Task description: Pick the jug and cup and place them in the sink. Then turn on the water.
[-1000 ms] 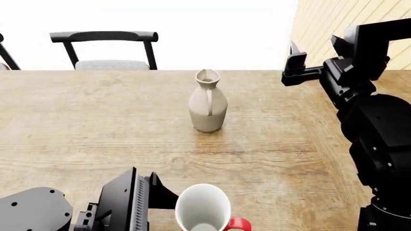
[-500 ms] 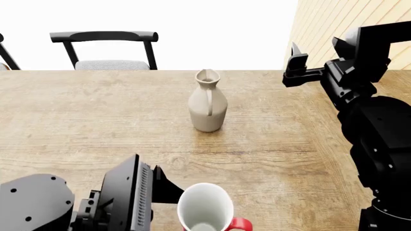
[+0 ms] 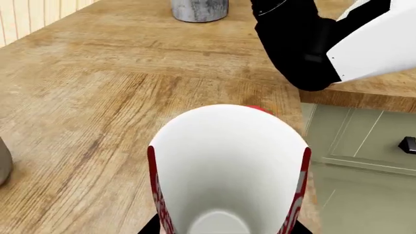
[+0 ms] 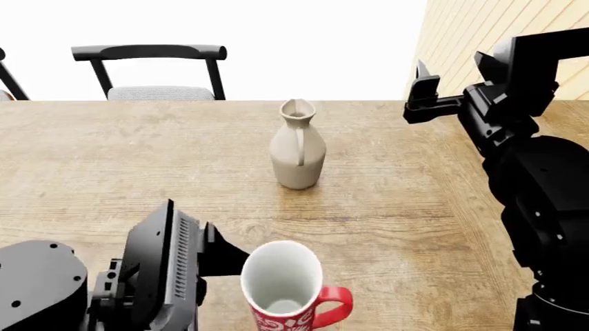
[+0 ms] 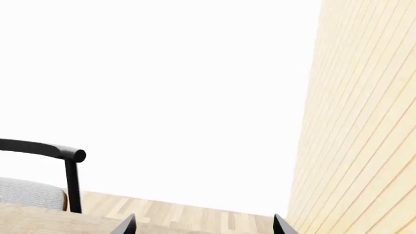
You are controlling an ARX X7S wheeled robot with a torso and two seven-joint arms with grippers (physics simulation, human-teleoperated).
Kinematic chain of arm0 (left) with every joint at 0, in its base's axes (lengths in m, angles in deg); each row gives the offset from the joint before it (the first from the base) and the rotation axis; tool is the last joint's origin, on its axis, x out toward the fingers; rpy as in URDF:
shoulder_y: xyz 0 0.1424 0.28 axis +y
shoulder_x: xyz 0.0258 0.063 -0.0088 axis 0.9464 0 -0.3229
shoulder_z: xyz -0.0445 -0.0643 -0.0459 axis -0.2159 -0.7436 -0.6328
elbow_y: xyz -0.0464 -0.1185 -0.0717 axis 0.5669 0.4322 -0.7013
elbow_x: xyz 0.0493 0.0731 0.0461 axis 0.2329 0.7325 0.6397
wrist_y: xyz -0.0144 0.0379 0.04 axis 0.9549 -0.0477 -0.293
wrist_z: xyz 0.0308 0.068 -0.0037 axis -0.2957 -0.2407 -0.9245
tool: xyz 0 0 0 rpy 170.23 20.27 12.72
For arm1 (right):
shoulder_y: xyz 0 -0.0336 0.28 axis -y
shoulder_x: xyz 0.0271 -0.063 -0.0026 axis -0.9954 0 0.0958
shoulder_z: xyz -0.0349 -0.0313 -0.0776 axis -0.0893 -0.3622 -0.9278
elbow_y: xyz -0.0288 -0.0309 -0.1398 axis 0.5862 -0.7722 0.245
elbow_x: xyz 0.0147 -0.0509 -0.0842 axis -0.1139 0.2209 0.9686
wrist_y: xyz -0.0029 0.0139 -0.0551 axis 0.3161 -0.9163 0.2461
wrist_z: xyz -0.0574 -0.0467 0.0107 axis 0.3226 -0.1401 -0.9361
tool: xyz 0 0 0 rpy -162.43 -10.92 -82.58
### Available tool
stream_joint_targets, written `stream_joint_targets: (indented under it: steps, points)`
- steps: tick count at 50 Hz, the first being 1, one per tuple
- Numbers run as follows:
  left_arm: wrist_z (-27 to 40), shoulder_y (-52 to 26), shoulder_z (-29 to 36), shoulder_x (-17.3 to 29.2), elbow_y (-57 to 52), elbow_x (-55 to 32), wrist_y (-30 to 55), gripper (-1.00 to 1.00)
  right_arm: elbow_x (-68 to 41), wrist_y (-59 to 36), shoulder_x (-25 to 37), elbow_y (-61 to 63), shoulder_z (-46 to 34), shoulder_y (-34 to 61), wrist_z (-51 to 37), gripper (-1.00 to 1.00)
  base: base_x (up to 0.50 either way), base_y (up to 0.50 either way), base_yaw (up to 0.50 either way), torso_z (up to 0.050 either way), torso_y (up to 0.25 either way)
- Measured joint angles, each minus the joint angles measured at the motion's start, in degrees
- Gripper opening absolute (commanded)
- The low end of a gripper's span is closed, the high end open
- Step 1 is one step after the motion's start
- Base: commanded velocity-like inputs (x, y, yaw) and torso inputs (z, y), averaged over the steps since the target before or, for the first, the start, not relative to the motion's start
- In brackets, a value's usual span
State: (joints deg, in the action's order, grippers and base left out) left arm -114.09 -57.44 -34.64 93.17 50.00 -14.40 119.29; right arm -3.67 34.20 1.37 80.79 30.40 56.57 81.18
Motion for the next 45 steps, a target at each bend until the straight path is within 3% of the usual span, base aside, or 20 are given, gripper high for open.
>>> stream_joint_targets:
  steps: [29,45]
  points:
    - [3.8,4.4,-9.1,4.0,9.5,8.8,-9.9,-1.00,-0.4,-0.2,-0.1,-0.1,-0.4,1.5,-0.4,1.00,0.00,0.00,0.00,0.000,0.000]
    - [15.4,-2.1,-11.9,-0.5,18.6,17.6,-12.7,-1.00,-2.7,-4.4,-0.3,2.4,-2.3,2.1,1.1,1.00,0.00,0.00,0.00,0.000,0.001]
